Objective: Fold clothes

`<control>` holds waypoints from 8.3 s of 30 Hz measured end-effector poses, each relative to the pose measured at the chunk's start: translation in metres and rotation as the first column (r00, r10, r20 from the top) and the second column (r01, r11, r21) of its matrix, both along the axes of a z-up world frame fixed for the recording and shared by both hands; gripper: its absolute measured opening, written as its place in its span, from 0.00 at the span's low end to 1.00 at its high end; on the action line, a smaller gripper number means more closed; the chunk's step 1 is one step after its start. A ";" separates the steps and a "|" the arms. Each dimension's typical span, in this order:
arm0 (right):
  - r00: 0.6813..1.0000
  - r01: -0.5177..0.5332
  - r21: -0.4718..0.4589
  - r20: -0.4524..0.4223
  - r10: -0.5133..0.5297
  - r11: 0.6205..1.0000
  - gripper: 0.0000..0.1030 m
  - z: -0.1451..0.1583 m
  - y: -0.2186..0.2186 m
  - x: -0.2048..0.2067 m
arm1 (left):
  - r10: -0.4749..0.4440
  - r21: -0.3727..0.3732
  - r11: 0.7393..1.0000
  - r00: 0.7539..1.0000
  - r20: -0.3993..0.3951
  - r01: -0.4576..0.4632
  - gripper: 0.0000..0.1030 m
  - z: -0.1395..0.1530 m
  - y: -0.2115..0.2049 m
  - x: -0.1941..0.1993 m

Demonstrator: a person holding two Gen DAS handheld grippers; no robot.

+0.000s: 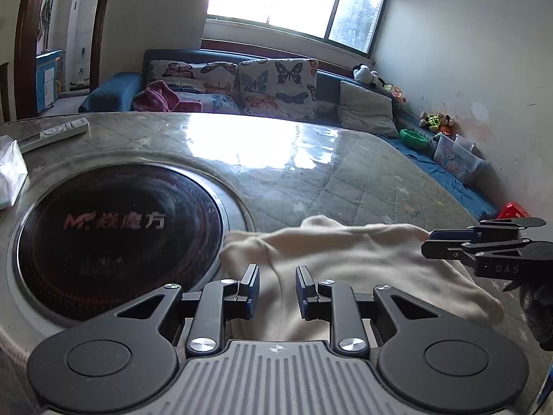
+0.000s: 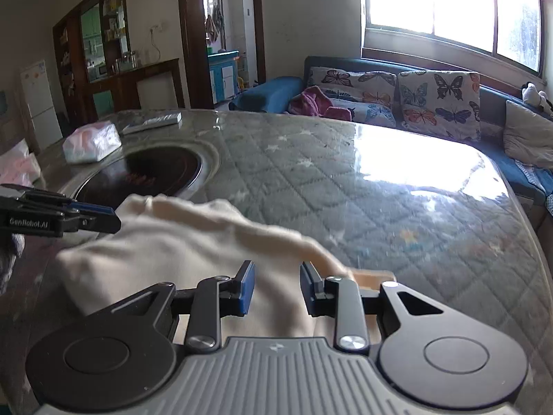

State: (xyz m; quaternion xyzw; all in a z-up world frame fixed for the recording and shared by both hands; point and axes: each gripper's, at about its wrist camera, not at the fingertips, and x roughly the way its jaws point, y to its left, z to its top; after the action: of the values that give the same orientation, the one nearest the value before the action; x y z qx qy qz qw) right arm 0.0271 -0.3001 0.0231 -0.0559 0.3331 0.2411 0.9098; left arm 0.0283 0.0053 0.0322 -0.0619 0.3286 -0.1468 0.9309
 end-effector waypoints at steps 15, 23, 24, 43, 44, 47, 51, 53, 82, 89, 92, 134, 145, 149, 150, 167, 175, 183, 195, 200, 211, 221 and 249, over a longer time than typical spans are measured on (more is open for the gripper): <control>0.999 0.018 0.003 0.030 -0.018 1.000 0.48 -0.002 0.000 0.008 | 0.043 0.048 0.998 0.999 -0.033 -0.041 0.26 -0.010 0.002 0.025; 0.997 0.018 -0.010 0.074 -0.017 1.000 0.77 0.008 0.004 -0.022 | 0.035 0.057 0.998 0.999 -0.005 -0.035 0.44 0.002 -0.005 0.010; 0.997 0.020 -0.013 0.077 -0.019 1.000 0.82 0.008 0.005 -0.025 | 0.033 0.056 0.998 0.999 -0.002 -0.033 0.45 0.004 -0.005 0.008; 0.988 0.111 0.010 0.103 -0.112 0.994 1.00 0.006 0.004 -0.078 | 0.017 0.044 0.999 0.999 0.038 -0.019 0.73 0.009 -0.017 -0.037; 0.988 0.115 0.009 0.104 -0.116 0.993 1.00 0.005 0.004 -0.080 | 0.014 0.045 0.999 0.999 0.042 -0.016 0.76 0.009 -0.018 -0.039; 0.987 0.115 0.016 0.110 -0.116 0.993 1.00 0.006 0.004 -0.087 | 0.005 0.051 0.999 0.998 0.057 -0.008 0.86 0.010 -0.020 -0.047; 0.985 0.122 0.032 0.118 -0.125 0.992 1.00 0.009 0.003 -0.096 | 0.004 0.053 0.999 0.997 0.077 -0.008 0.95 0.012 -0.023 -0.055; 0.983 0.127 0.035 0.126 -0.130 0.991 1.00 0.010 0.004 -0.099 | 0.005 0.053 0.999 0.996 0.088 -0.009 0.99 0.014 -0.025 -0.060; 0.982 0.113 0.074 0.142 -0.123 0.991 1.00 0.009 0.011 -0.144 | 0.021 0.103 0.994 0.994 0.105 -0.032 1.00 0.018 -0.039 -0.093; 0.985 0.116 0.046 0.127 -0.121 0.992 1.00 0.005 0.014 -0.150 | 0.013 0.131 0.991 0.994 0.106 -0.027 1.00 0.016 -0.048 -0.100; 0.984 0.118 0.032 0.129 -0.121 0.993 1.00 0.004 0.016 -0.154 | 0.014 0.137 0.990 0.995 0.103 -0.028 1.00 0.015 -0.050 -0.102; 0.967 0.254 -0.011 0.035 -0.254 0.967 1.00 -0.007 0.015 -0.166 | 0.043 0.156 0.987 0.998 0.054 -0.051 1.00 0.009 -0.058 -0.124; 0.965 0.260 -0.005 0.029 -0.260 0.966 1.00 -0.007 0.017 -0.169 | 0.049 0.167 0.984 0.997 0.053 -0.057 1.00 0.009 -0.061 -0.127; 0.964 0.265 -0.004 0.026 -0.264 0.964 1.00 -0.008 0.016 -0.170 | 0.051 0.170 0.984 0.997 0.051 -0.059 1.00 0.008 -0.061 -0.128; 0.964 0.266 -0.003 0.025 -0.265 0.964 1.00 -0.008 0.016 -0.170 | 0.052 0.170 0.984 0.997 0.051 -0.060 1.00 0.008 -0.061 -0.128; 0.964 0.267 0.005 0.021 -0.267 0.964 1.00 -0.011 0.017 -0.173 | 0.056 0.176 0.982 0.998 0.040 -0.062 1.00 0.006 -0.064 -0.130; 0.962 0.273 0.011 0.018 -0.273 0.962 1.00 -0.012 0.015 -0.174 | 0.065 0.178 0.982 0.997 0.041 -0.071 1.00 0.006 -0.064 -0.131; 0.962 0.273 0.018 0.021 -0.274 0.962 1.00 -0.011 0.015 -0.175 | 0.074 0.177 0.981 0.996 0.041 -0.080 1.00 0.006 -0.064 -0.133; 0.977 0.214 0.031 0.008 -0.215 0.976 1.00 -0.010 0.022 -0.162 | 0.096 0.173 0.980 0.995 0.026 -0.099 1.00 0.009 -0.055 -0.120; 0.986 0.166 0.028 0.003 -0.166 0.986 1.00 -0.007 0.032 -0.152 | 0.127 0.164 0.978 0.992 0.012 -0.127 1.00 0.010 -0.042 -0.105; 0.998 -0.043 -0.027 0.044 0.044 0.999 1.00 0.002 0.081 -0.124 | 0.240 0.126 0.964 0.970 -0.027 -0.235 0.92 0.009 0.010 -0.067; 0.960 -0.265 -0.168 0.052 0.277 0.950 0.88 -0.004 0.146 -0.102 | 0.234 0.032 0.972 0.965 -0.122 -0.232 0.50 0.000 0.041 -0.039; 0.948 -0.311 0.030 0.081 0.308 0.950 0.11 0.024 0.131 -0.073 | 0.165 -0.542 0.718 0.863 -0.478 -0.437 0.73 -0.026 0.059 -0.002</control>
State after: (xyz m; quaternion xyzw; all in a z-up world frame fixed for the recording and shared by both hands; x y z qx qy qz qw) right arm -0.0457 -0.1694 0.0472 -0.0973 0.2807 0.3855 0.8736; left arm 0.0266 0.0641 0.0057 -0.4537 0.4260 -0.0759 0.7790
